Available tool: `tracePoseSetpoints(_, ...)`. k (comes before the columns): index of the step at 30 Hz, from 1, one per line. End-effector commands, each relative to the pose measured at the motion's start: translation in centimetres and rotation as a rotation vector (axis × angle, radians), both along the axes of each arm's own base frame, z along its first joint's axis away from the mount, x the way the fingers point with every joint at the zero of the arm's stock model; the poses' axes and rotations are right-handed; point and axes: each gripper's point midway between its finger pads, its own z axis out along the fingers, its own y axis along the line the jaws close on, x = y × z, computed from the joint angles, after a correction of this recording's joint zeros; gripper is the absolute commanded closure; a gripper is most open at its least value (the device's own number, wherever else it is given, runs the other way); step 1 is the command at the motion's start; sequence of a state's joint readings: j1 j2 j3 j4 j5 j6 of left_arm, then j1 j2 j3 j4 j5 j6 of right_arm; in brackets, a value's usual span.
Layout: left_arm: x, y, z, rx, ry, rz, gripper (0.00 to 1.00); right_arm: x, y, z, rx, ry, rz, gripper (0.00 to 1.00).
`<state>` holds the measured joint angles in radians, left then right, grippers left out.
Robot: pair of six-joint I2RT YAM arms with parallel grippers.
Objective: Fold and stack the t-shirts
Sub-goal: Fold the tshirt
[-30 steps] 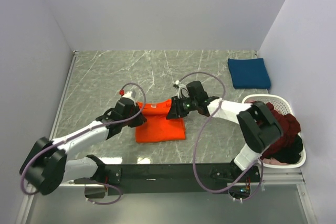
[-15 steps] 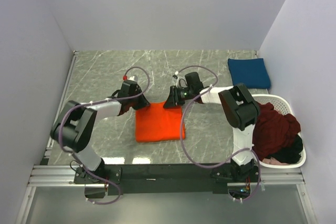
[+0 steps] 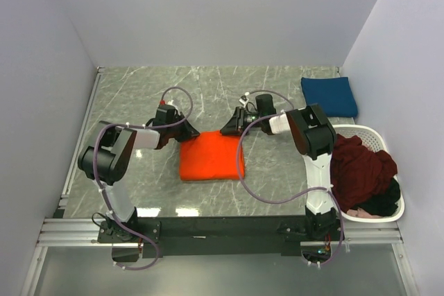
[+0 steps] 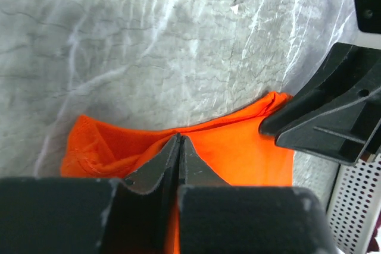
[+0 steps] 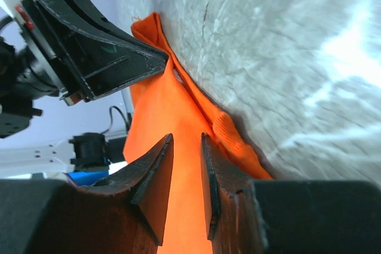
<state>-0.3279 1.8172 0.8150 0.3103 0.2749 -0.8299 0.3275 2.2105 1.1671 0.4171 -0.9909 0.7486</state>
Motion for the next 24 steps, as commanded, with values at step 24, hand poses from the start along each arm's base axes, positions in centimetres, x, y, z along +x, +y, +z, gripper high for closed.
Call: tracePoseSetpoints(24, -1.7, 3.9, 9.3, -0.021, -0.202, 0.095, 0.67, -1.4, -2.0, 7.6, 0.008, -0.144, -0.125, 0.68)
